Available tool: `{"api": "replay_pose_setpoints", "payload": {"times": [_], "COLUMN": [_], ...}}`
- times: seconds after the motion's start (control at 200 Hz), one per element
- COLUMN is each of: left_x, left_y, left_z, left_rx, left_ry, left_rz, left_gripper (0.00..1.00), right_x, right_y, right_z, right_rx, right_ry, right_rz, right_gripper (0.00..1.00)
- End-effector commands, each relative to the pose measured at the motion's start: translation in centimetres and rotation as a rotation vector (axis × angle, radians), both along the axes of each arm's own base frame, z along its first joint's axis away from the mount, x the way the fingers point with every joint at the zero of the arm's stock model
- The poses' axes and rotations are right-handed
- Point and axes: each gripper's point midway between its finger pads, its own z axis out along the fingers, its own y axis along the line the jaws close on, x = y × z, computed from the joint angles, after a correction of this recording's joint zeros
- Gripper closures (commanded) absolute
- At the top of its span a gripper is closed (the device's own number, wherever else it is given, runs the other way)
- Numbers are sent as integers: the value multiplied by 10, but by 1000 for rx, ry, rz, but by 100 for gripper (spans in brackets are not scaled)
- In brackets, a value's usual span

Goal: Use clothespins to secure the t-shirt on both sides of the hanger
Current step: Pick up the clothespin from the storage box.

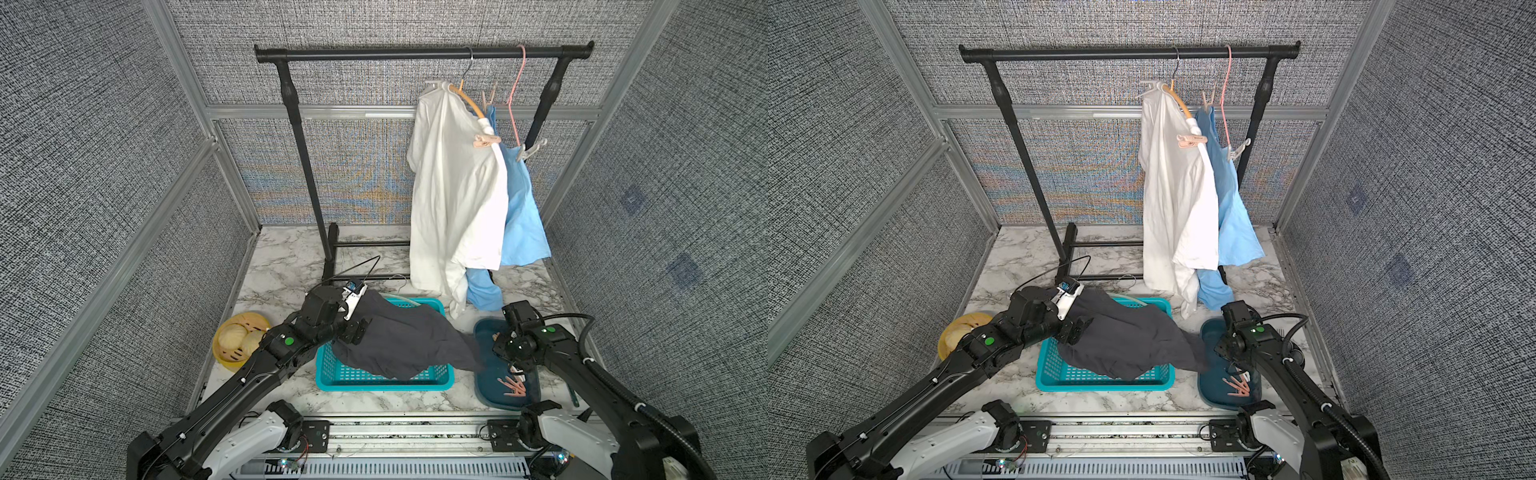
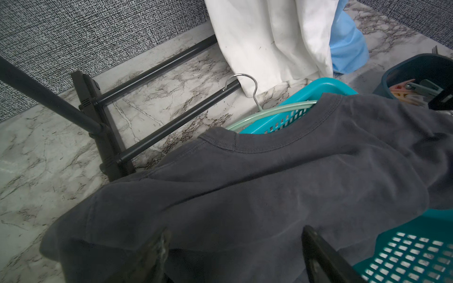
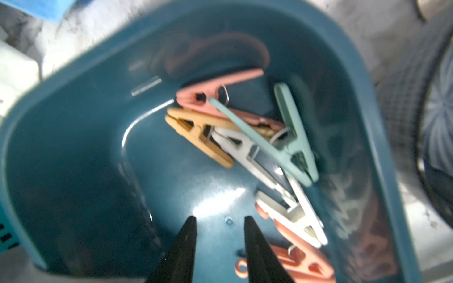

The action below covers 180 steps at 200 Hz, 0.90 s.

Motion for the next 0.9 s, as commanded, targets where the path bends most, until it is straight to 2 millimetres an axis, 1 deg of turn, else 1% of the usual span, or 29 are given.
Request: {"api": "replay_pose_setpoints", "payload": {"times": [0.0, 0.045, 0.12, 0.17, 0.315, 0.39, 0.44, 0.55, 0.635, 0.826, 0.896], "left_x": [3, 3, 3, 3, 2, 1, 1, 0, 0, -1, 0], "left_y": [-3, -2, -2, -2, -1, -1, -1, -2, -2, -2, -2], "left_z": [8, 6, 5, 4, 3, 4, 4, 4, 4, 4, 4], "left_rx": [-19, -17, -14, -11, -6, -10, -13, -19, -25, -25, -24], "left_ry": [-40, -40, -42, -40, -44, -50, -51, -56, -56, -61, -62], "left_rz": [-9, -10, -11, -14, -17, -21, -22, -25, -27, -29, -27], "left_gripper": [16, 16, 16, 16, 16, 16, 16, 16, 16, 16, 16], "right_x": [12, 12, 11, 11, 16, 20, 21, 23, 25, 18, 12], "right_y": [-2, -7, -18, -22, -26, -24, -24, -17, -7, 9, 10], "right_z": [2, 1, -1, -4, -10, -12, -16, -27, -29, -23, -19], "right_rx": [-28, -56, -115, -124, -123, -99, -88, -28, 24, 95, 86], "right_ry": [-23, -14, 0, 7, -2, -12, -9, 9, 6, -1, -8], "right_rz": [13, 9, 0, 0, -7, -10, -18, -20, -11, 9, 14], "right_gripper": [65, 65, 61, 59, 49, 46, 45, 45, 45, 53, 55]}}
